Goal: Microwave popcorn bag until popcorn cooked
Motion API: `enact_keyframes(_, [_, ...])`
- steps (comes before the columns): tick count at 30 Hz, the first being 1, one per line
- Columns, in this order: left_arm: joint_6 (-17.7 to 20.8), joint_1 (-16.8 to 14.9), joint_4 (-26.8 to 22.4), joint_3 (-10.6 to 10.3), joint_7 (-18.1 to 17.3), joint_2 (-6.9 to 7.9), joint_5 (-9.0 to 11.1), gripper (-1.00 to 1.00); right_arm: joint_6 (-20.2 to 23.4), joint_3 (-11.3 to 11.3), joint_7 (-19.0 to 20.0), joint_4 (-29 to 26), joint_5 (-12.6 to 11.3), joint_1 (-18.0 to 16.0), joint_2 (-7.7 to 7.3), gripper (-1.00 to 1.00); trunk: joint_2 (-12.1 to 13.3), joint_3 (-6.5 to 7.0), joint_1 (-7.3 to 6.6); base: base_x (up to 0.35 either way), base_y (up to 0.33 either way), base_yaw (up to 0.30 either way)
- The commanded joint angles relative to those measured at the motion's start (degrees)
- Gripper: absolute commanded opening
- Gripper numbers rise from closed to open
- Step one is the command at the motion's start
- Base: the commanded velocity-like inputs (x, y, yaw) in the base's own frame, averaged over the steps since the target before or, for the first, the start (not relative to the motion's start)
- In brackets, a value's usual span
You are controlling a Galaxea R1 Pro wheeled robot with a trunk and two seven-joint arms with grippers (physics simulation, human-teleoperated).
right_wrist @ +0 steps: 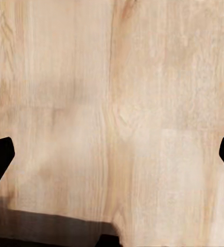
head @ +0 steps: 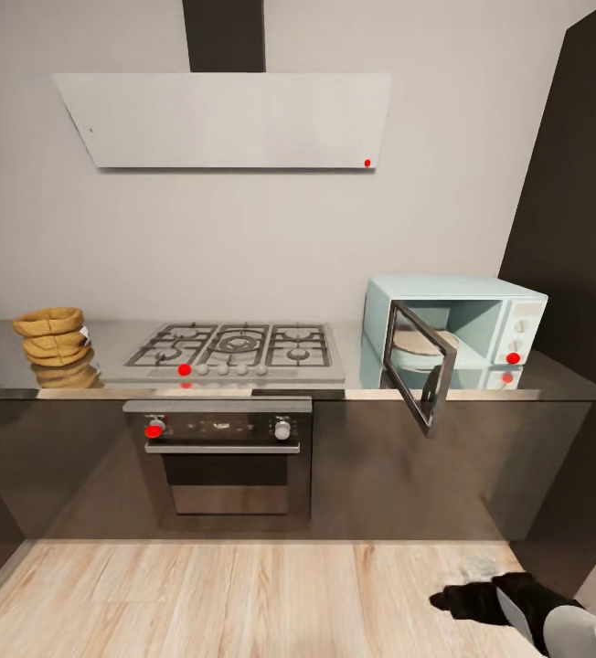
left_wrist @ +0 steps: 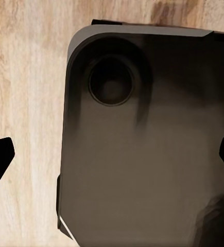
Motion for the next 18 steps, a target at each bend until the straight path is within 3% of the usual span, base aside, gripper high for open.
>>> enact_keyframes(1, [-0.09, 0.02, -0.05, -0.01, 0.02, -0.01, 0.55, 1.00, -1.69, -0.58, -0.53, 2.63, 0.95, 0.93, 0.27, 1.00, -0.03, -0.04, 0.00, 0.000, 0.000, 0.000])
enact_keyframes(4, [-0.05, 0.02, -0.03, -0.07, 0.02, 0.04, 0.55, 1.00, -7.15, -0.55, -3.57, 4.95, 1.45, 11.19, 1.12, 1.00, -0.03, -0.04, 0.00, 0.000, 0.000, 0.000])
enact_keyframes(5, [-0.02, 0.02, 0.01, -0.11, 0.02, 0.06, 0.60, 1.00, -9.93, -0.58, -5.60, 5.16, 1.42, 14.80, 2.56, 1.00, -0.03, -0.04, 0.00, 0.000, 0.000, 0.000])
enact_keyframes(7, [-0.01, 0.03, 0.03, -0.13, 0.07, 0.13, 0.63, 1.00, -11.87, -0.67, -10.03, 5.29, 1.30, 19.10, 5.26, 1.00, -0.03, -0.04, 0.00, 0.000, 0.000, 0.000])
enact_keyframes(9, [-0.01, 0.00, 0.03, -0.11, 0.09, 0.11, 0.63, 1.00, -12.39, -1.00, -14.58, 5.36, 0.85, 21.91, 6.40, 1.00, -0.03, -0.04, 0.00, 0.000, 0.000, 0.000])
enact_keyframes(13, [0.00, 0.01, 0.04, -0.06, 0.10, 0.08, 0.64, 1.00, -12.76, -1.23, -18.98, 5.39, -3.59, 23.77, 6.87, 1.00, -0.03, -0.04, 0.00, 0.000, 0.000, 0.041])
enact_keyframes(18, [0.00, 0.02, 0.04, -0.10, 0.10, 0.06, 0.64, 1.00, -12.73, -1.17, -19.60, 5.40, -4.68, 24.02, 7.09, 1.00, -0.03, -0.04, 0.00, 0.000, 0.000, 0.238])
